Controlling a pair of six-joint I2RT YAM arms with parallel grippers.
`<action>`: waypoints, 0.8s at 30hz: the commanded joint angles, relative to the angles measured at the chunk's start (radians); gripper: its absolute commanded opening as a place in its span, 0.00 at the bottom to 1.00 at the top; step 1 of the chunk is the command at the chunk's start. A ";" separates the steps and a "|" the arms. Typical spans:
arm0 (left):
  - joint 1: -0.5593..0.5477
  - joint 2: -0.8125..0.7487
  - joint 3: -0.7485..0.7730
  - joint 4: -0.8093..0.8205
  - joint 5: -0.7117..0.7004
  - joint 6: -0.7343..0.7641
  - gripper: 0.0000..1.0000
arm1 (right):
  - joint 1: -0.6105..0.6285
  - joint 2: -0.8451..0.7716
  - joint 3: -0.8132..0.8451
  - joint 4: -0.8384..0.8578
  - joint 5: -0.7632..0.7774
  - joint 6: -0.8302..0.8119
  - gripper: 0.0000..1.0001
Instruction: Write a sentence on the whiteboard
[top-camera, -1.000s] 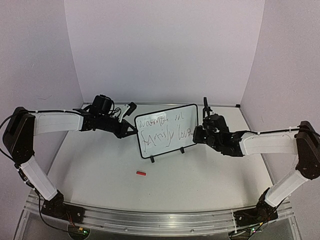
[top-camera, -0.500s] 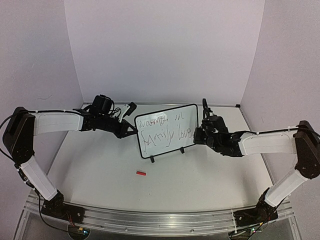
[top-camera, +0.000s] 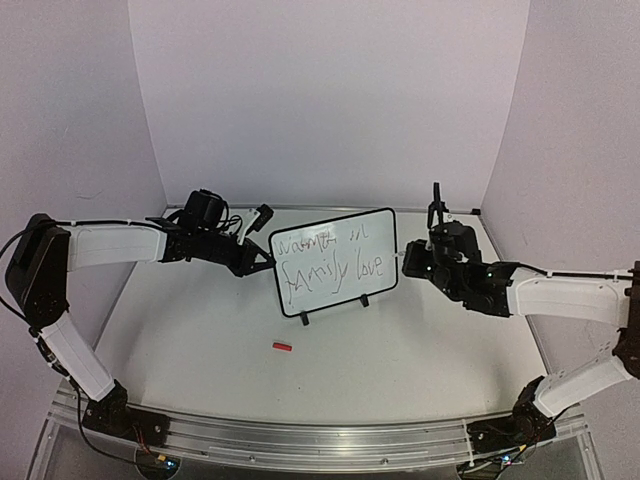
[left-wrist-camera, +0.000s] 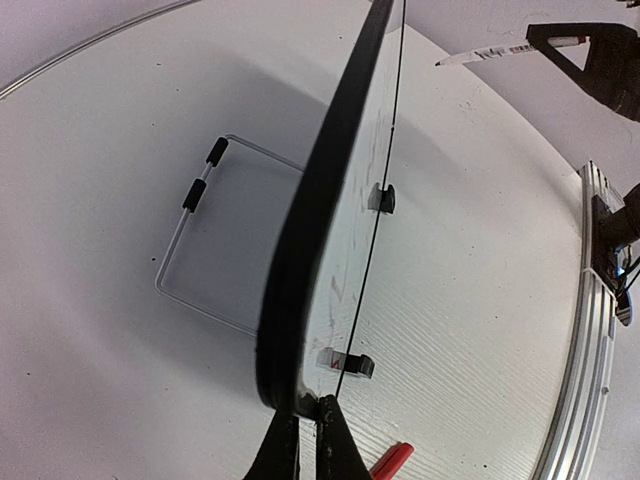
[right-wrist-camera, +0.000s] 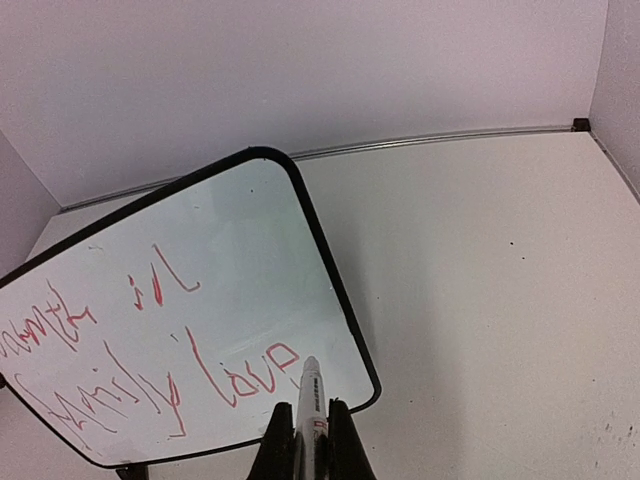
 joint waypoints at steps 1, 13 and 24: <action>0.002 0.023 0.020 -0.053 -0.069 0.047 0.00 | -0.005 0.020 -0.015 -0.019 0.017 0.024 0.00; 0.002 0.021 0.019 -0.053 -0.069 0.045 0.00 | -0.017 0.107 -0.026 0.047 -0.017 0.053 0.00; 0.002 0.024 0.019 -0.053 -0.070 0.045 0.00 | -0.017 0.159 -0.030 0.114 -0.008 0.050 0.00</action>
